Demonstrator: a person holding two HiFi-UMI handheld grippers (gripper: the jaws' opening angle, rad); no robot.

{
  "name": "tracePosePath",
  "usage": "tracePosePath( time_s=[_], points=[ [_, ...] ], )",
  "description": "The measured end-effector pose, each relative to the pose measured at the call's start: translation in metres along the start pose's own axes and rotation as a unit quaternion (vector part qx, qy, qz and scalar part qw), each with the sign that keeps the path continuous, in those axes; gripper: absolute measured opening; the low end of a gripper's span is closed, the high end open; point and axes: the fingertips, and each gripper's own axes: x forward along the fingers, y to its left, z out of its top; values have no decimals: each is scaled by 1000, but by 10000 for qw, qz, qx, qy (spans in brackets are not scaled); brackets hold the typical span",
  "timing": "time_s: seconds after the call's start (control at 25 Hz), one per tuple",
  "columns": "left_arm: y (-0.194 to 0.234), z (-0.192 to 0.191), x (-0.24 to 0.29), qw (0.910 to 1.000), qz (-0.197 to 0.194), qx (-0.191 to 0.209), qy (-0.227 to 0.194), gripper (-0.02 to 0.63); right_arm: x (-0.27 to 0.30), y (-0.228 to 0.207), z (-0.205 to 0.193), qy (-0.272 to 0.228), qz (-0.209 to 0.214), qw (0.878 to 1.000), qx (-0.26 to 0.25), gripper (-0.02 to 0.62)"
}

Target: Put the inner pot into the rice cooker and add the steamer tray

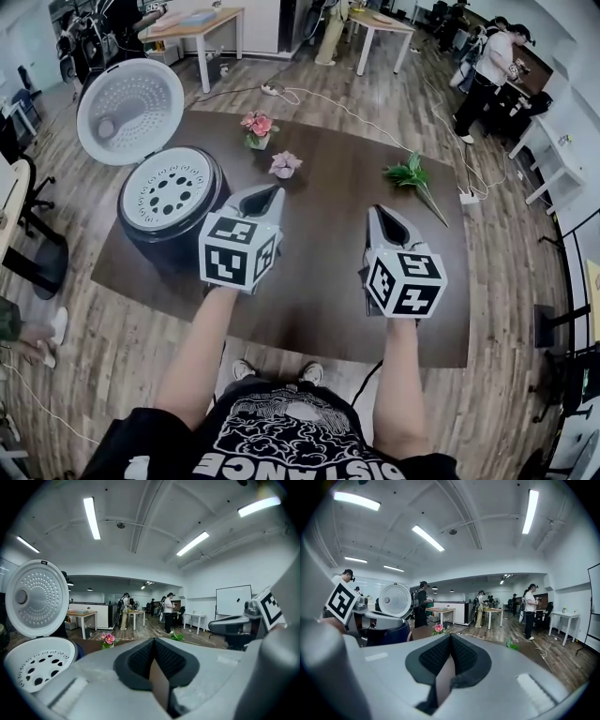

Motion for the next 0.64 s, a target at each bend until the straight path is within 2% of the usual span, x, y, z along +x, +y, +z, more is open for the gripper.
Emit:
tracePosePath(
  time_s=[0.64],
  points=[
    [12,-4,5,9999,110,-36,108,3,18,7,2,26,183,9998,24,0]
  ],
)
